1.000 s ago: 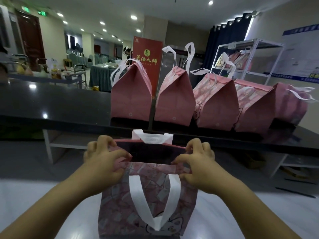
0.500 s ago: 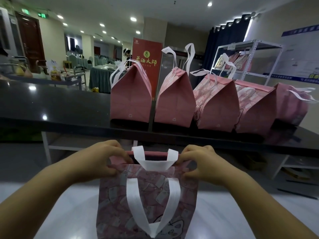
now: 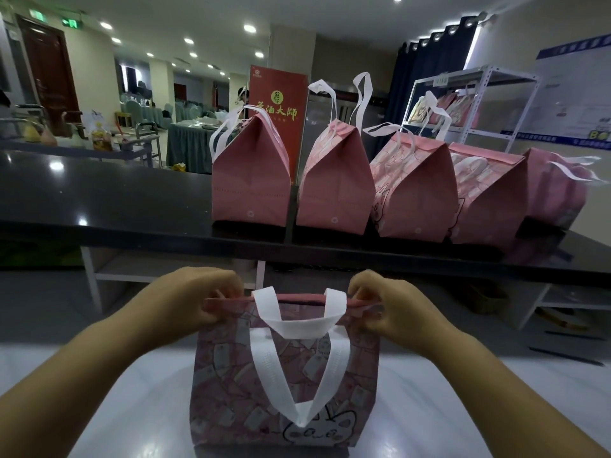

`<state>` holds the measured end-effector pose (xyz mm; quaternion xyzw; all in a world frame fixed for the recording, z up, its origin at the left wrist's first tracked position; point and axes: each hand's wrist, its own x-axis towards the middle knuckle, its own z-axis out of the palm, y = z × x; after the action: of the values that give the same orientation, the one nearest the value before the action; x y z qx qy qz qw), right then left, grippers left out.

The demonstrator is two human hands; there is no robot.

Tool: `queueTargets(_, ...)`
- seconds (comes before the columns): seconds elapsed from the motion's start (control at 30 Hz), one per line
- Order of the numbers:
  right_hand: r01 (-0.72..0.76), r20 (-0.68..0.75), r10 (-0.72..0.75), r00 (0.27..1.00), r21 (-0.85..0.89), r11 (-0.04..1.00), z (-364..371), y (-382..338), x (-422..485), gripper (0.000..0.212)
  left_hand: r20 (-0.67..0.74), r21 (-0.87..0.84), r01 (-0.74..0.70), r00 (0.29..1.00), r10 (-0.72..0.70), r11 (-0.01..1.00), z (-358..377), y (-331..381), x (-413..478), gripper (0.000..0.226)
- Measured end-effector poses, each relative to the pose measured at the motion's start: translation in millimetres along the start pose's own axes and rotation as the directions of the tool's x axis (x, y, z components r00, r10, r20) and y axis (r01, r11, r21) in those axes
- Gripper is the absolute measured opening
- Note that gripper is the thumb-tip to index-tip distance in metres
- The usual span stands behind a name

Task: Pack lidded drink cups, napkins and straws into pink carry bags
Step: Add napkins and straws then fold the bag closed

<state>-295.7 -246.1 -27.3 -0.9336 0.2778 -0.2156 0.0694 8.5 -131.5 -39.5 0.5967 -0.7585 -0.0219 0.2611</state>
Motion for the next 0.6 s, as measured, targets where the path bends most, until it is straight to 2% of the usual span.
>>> queueTargets(0.1, 0.124, -0.063, -0.127, 0.99, -0.057, 0.991, 3, -2, -4, 0.024, -0.036, 0.063, -0.082, 0.996, 0.084, 0.995, 2, -2, -5, 0.034)
queueTargets(0.2, 0.129, -0.083, -0.135, 0.987, -0.074, 0.989, 7, -2, -9, 0.024, -0.053, 0.13, -0.199, 0.977, 0.207, 0.971, 2, -5, -10, 0.03)
queueTargets(0.37, 0.179, -0.059, -0.194, 0.979, -0.201, 0.963, 9, -3, -16, 0.023, 0.022, 0.252, -0.355, 0.932, 0.362, 0.9, 0, -5, -15, 0.028)
queueTargets(0.47, 0.192, -0.013, -0.204, 0.979, -0.279, 0.941, 9, -2, -20, 0.022, 0.038, 0.319, -0.386, 0.918, 0.395, 0.866, 1, -8, -18, 0.026)
queueTargets(0.6, 0.153, -0.05, -0.17, 0.984, -0.243, 0.958, 10, -10, -12, 0.016, -0.01, 0.269, -0.33, 0.938, 0.345, 0.905, 10, -6, -14, 0.028)
